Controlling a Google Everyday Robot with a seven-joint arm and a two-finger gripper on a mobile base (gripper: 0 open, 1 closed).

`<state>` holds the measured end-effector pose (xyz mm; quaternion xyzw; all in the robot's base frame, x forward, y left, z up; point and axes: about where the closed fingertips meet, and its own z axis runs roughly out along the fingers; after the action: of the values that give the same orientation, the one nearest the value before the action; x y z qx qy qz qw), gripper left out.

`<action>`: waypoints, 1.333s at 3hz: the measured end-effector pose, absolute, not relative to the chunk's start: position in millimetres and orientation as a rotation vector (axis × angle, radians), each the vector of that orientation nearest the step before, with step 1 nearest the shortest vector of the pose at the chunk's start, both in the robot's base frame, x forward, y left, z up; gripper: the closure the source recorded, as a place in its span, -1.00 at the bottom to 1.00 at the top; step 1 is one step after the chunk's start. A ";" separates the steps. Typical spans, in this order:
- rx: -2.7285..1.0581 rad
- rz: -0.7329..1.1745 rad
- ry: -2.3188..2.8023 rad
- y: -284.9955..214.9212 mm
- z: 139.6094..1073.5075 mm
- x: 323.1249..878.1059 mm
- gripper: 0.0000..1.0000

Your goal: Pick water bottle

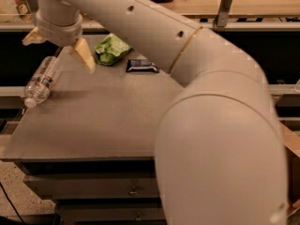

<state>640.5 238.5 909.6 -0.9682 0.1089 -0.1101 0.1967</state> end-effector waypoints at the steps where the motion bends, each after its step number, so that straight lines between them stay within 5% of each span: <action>1: -2.706 -0.271 0.163 274.5 902.1 652.2 -1.00; 4: -2.671 -0.174 -0.044 334.5 882.1 650.1 -1.00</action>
Offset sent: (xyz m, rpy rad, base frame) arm 0.0198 0.0886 -0.0137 0.0710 0.0208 0.2752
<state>650.1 334.5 882.1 -0.9710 -0.0161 -0.0631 0.2301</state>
